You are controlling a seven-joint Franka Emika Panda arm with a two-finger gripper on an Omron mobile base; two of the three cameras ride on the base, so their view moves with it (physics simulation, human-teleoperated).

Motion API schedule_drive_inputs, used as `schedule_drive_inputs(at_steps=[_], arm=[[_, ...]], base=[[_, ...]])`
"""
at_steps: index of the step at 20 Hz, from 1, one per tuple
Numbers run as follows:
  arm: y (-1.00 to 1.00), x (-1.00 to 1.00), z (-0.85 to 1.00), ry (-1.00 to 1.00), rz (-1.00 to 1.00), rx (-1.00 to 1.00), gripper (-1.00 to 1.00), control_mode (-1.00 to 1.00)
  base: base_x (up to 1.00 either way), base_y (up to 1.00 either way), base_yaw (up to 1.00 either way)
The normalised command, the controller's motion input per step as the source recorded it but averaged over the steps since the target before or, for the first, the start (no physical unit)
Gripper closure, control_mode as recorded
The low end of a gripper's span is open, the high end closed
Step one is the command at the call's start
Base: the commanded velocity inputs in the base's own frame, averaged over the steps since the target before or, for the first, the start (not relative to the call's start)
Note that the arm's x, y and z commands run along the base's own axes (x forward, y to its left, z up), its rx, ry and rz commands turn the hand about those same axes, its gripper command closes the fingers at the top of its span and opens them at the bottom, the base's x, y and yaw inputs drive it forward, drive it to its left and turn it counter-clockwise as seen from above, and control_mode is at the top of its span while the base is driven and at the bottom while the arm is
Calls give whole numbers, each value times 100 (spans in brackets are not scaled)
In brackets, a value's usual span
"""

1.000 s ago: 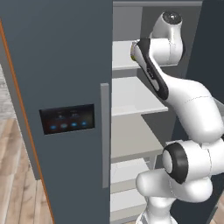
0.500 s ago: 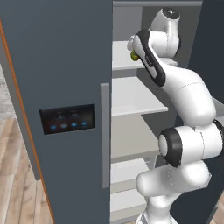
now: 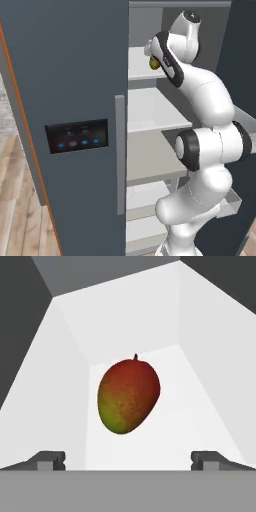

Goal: Pick up the tangerine and mango from the fridge and place one fruit on each plate on the dining counter.

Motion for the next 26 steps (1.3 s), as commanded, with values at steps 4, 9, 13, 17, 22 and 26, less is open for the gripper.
schedule_drive_inputs(at_steps=[4,9,13,17,22,26], arm=[[0,58,-8,3,0,0,-100,-100],[0,43,-12,6,0,0,-100,-100],[0,11,-1,11,0,0,-100,-100],[0,12,-4,11,0,0,-100,-100],[0,1,-22,6,0,0,-100,-100],[0,0,-39,0,0,0,-100,-100]], base=[[0,0,0],[0,0,0],[0,0,0],[0,0,0],[0,0,0],[0,0,0]])
